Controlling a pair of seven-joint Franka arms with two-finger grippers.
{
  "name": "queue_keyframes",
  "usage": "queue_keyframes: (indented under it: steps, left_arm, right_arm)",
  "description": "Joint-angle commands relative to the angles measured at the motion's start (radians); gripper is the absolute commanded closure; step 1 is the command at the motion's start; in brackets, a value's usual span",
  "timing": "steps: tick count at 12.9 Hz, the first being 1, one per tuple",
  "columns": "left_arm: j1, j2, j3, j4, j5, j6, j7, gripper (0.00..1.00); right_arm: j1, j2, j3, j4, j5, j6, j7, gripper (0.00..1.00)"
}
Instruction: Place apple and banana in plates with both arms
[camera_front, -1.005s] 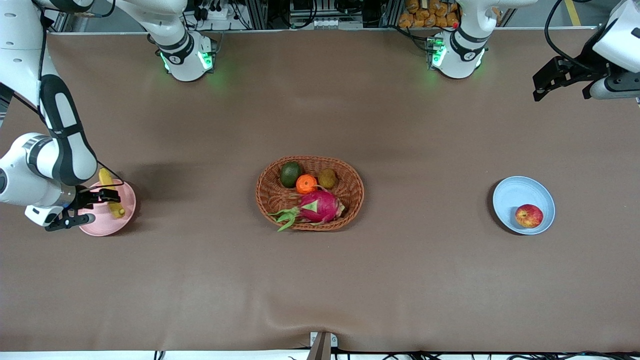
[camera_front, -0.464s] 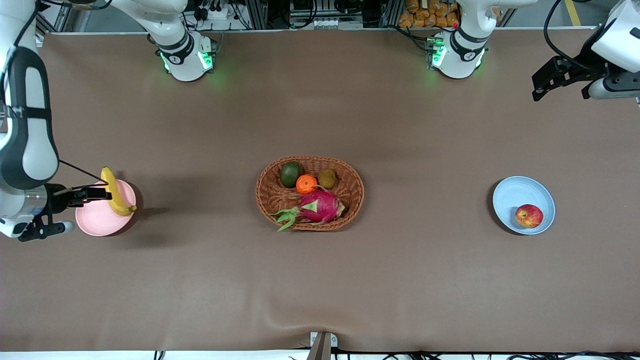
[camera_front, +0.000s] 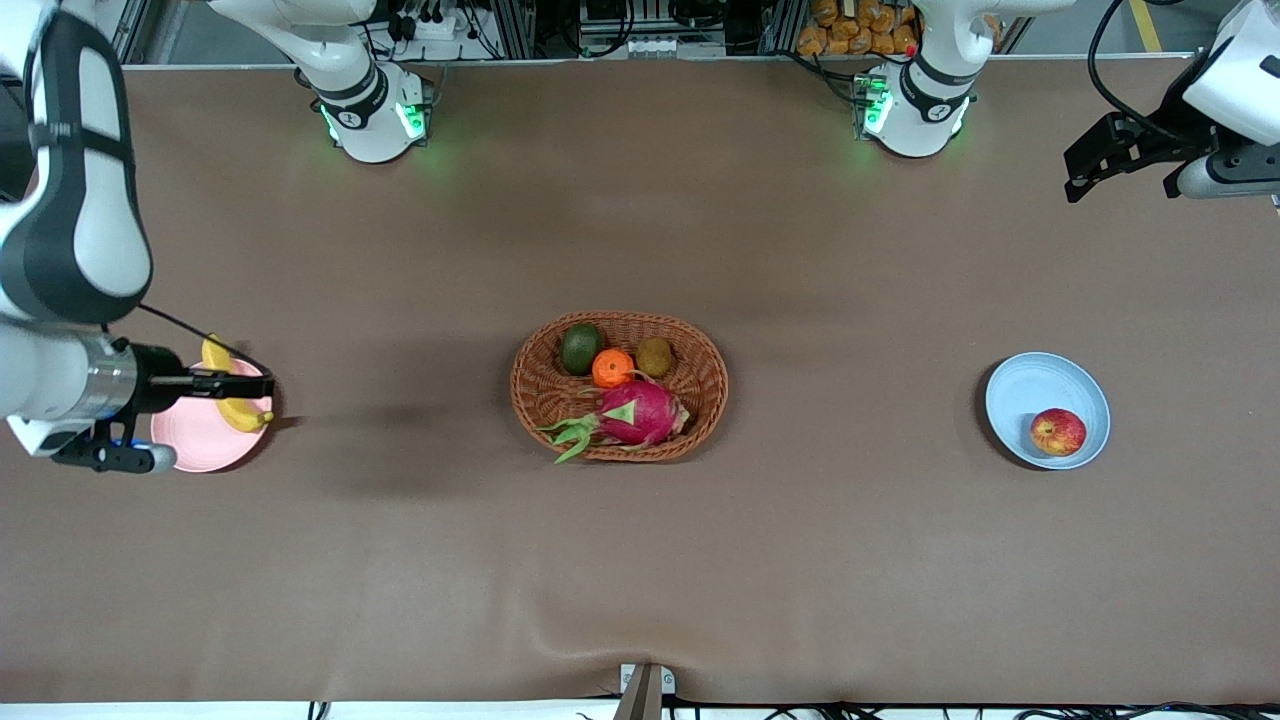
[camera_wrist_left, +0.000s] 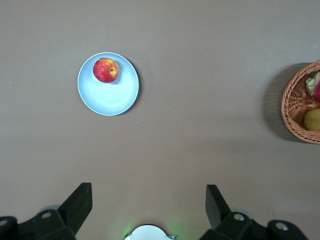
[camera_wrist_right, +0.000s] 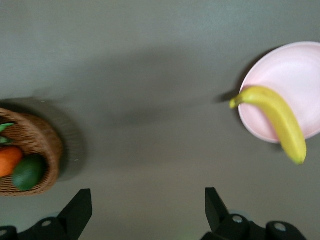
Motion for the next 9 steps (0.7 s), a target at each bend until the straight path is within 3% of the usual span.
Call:
queue_keyframes:
  steps: [1, 3, 6, 9]
  left_arm:
    - [-0.004, 0.011, 0.001, 0.027, 0.018, -0.019, 0.0, 0.0]
    - [-0.004, 0.009, 0.001, 0.027, 0.018, -0.021, 0.0, 0.0]
    - [-0.004, 0.005, -0.001, 0.027, 0.016, -0.022, 0.015, 0.0]
    - [-0.004, -0.001, -0.003, 0.027, 0.016, -0.03, 0.015, 0.0]
  right_arm:
    - [-0.009, -0.113, 0.0, 0.011, -0.007, -0.054, 0.044, 0.0]
    - [-0.009, -0.2, 0.0, 0.002, -0.007, -0.095, 0.049, 0.0]
    - [-0.003, -0.36, 0.003, -0.128, -0.032, -0.048, 0.121, 0.0]
    - [0.038, -0.382, 0.016, -0.141, -0.093, -0.031, 0.122, 0.0]
